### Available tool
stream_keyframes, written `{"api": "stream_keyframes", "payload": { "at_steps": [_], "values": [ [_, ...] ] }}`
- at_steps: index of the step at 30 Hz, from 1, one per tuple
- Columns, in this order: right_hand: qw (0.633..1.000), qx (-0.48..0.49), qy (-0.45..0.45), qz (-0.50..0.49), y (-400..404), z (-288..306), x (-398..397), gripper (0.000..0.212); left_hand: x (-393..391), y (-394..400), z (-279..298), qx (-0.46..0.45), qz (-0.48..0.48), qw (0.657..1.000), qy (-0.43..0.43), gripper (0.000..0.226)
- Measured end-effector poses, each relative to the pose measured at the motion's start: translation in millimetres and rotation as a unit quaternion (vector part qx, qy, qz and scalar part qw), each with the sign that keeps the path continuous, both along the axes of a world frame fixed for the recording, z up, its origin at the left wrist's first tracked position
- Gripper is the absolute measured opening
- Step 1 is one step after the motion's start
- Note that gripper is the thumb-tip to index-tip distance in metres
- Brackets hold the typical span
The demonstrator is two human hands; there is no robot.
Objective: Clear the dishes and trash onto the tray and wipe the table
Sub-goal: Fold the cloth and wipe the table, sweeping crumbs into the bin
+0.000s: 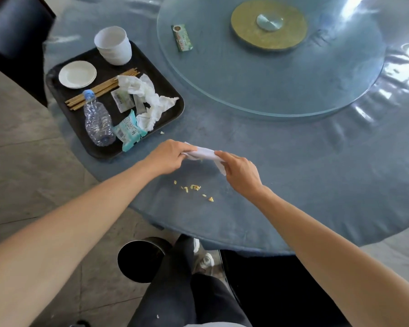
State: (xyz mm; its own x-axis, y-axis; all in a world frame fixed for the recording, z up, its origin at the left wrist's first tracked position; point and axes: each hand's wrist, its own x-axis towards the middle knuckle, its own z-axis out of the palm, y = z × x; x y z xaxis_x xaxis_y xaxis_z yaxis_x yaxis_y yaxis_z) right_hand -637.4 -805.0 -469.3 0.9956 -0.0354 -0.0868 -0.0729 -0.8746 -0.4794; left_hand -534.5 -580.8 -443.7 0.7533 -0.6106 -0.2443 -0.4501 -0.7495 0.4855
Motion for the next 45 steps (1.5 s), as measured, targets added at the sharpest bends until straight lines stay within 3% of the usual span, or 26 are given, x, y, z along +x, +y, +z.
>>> {"api": "stream_keyframes", "payload": {
  "at_steps": [6,9,15,21,28,34,39,42,45],
  "values": [
    [0.999,0.006,0.033,-0.005,5,-17,-20,0.034,-34,9,-35,0.046,0.041,0.998,0.034,0.043],
    [0.998,-0.026,0.047,-0.011,8,-12,-21,0.038,-33,11,-29,0.047,0.049,0.997,0.033,0.042],
    [0.999,-0.002,0.035,0.01,19,-7,-37,0.034,-38,30,-17,0.028,0.02,0.996,0.084,0.043],
    [0.996,0.022,-0.063,-0.063,22,0,-26,0.038,-34,21,-9,-0.081,0.065,0.994,-0.04,0.038],
    [0.993,-0.006,-0.097,-0.06,7,2,3,0.038,-13,5,-2,-0.11,0.084,0.986,-0.092,0.037],
    [0.997,-0.071,0.013,-0.021,4,-18,4,0.04,-20,2,-37,-0.009,0.08,0.996,-0.035,0.038],
    [0.993,-0.101,0.044,0.05,15,-16,-32,0.043,-29,23,-27,0.075,-0.008,0.997,0.005,0.039],
    [0.994,-0.098,0.014,0.054,14,1,-34,0.038,-28,30,-8,0.035,0.005,0.999,-0.028,0.039],
    [0.996,-0.073,-0.055,-0.002,7,16,-14,0.039,-16,18,5,-0.051,0.032,0.995,-0.084,0.039]
  ]
}}
